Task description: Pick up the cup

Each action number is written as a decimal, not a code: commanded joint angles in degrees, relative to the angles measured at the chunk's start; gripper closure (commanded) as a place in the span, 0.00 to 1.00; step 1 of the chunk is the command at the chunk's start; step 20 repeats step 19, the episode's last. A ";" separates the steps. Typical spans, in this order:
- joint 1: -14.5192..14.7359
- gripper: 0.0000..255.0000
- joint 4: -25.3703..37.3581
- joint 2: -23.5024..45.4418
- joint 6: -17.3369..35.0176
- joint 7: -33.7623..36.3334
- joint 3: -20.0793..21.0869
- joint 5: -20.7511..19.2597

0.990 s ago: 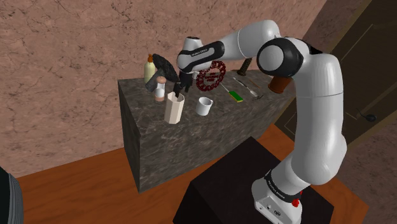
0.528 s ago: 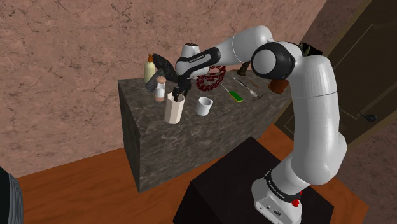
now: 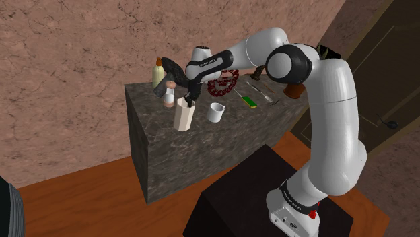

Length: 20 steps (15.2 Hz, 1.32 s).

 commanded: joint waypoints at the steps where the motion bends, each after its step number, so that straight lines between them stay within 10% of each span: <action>1: -0.02 1.00 -0.01 0.01 0.02 0.00 -0.03 -0.01; 20: -0.09 1.00 1.08 -6.89 -7.98 0.03 0.03 0.05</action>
